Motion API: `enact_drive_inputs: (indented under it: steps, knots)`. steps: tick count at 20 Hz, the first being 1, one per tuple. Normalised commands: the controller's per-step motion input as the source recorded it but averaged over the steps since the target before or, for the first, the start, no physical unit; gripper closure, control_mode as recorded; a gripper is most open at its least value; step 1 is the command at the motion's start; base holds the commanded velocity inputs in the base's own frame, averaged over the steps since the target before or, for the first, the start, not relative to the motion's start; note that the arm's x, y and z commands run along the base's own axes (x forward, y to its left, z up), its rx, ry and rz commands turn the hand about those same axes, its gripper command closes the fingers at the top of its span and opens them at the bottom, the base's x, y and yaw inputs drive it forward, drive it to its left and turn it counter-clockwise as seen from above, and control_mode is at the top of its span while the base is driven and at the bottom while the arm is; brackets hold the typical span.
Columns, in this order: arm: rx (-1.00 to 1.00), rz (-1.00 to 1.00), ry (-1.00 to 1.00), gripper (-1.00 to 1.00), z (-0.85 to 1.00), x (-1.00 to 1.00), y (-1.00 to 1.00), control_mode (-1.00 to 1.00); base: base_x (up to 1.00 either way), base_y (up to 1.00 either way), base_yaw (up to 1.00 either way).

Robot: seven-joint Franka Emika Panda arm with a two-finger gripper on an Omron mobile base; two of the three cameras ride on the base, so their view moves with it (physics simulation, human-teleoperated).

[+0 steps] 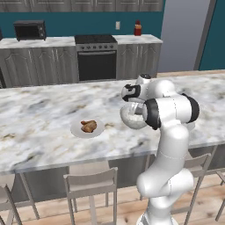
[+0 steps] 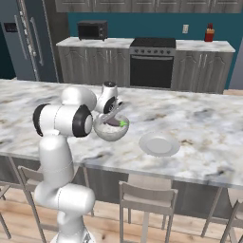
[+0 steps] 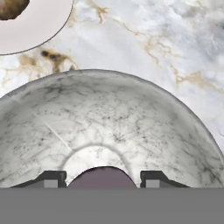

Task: Pick the chicken drumstick and eggplant from their plates and place them in the bowl. Then put the bowl in the fridge.

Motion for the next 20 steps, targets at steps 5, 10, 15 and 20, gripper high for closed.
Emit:
enact_drive_inputs:
  steps: [5, 10, 15, 20]
  knots:
    - [0.00, 0.06, 0.00, 1.00, -0.18, 0.01, 0.06, -1.00, 0.00, 0.00, 0.00]
    - [0.00, 0.03, 0.00, 1.00, -0.14, 0.00, 0.00, -1.00, 0.00, 0.00, 0.00]
    - [0.00, 0.01, 0.00, 1.00, -0.13, 0.00, 0.00, -1.00, 0.00, 0.00, 0.00]
    - [0.00, 0.02, 0.00, 1.00, -0.09, 0.03, 0.00, -1.00, 0.00, 0.00, 0.00]
